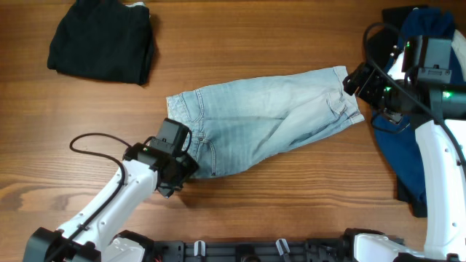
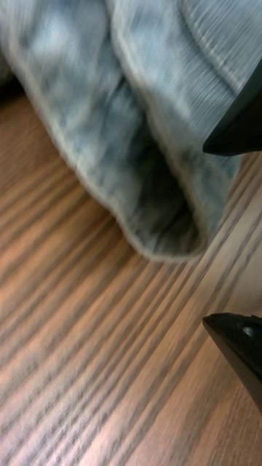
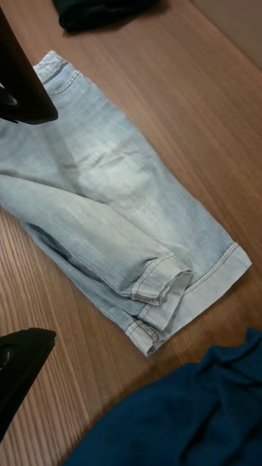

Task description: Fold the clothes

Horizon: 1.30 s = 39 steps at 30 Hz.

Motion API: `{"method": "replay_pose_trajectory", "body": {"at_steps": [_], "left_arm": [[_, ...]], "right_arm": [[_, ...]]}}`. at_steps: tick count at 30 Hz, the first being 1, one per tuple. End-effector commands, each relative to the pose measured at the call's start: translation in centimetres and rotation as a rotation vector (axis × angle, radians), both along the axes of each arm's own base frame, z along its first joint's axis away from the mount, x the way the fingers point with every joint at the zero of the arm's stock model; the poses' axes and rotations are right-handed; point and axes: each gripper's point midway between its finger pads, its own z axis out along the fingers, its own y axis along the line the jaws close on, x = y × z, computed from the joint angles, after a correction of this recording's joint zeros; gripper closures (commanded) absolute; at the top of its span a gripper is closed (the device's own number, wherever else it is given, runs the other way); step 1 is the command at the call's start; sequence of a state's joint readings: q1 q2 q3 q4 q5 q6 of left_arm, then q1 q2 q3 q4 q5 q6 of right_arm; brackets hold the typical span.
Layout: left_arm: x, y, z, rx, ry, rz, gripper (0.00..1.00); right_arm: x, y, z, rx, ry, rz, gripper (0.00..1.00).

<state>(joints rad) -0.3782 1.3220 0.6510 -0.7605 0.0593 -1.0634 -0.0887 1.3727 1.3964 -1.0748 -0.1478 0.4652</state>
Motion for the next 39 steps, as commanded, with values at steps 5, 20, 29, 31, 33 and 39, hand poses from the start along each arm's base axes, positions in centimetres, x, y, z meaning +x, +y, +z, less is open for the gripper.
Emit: {"method": "replay_pose_trajectory", "body": {"at_steps": [5, 20, 29, 31, 33, 39], "left_arm": [[0.1, 1.5, -1.3, 0.071, -0.037, 0.049, 0.3], [0.9, 0.8, -3.1, 0.129, -0.053, -0.006, 0.54], [2.8, -0.3, 0.5, 0.086, -0.13, -0.058, 0.96], [5.1, -1.4, 3.9, 0.046, -0.237, -0.076, 0.96], [7.3, -2.4, 7.0, 0.009, -0.346, -0.082, 0.96], [12.0, -3.5, 10.7, -0.049, -0.566, -0.041, 0.96]], "right_arm": [[0.3, -0.2, -0.3, -0.024, 0.003, 0.01, 0.1], [0.1, -0.1, -0.4, -0.021, 0.01, 0.013, 0.1], [0.1, -0.3, -0.4, -0.027, 0.013, 0.008, 0.1], [0.1, -0.3, -0.4, -0.029, 0.013, 0.009, 0.1], [0.1, -0.3, -0.5, -0.028, 0.016, 0.01, 0.1], [0.1, -0.3, -1.8, -0.028, 0.063, 0.021, 0.1]]}}
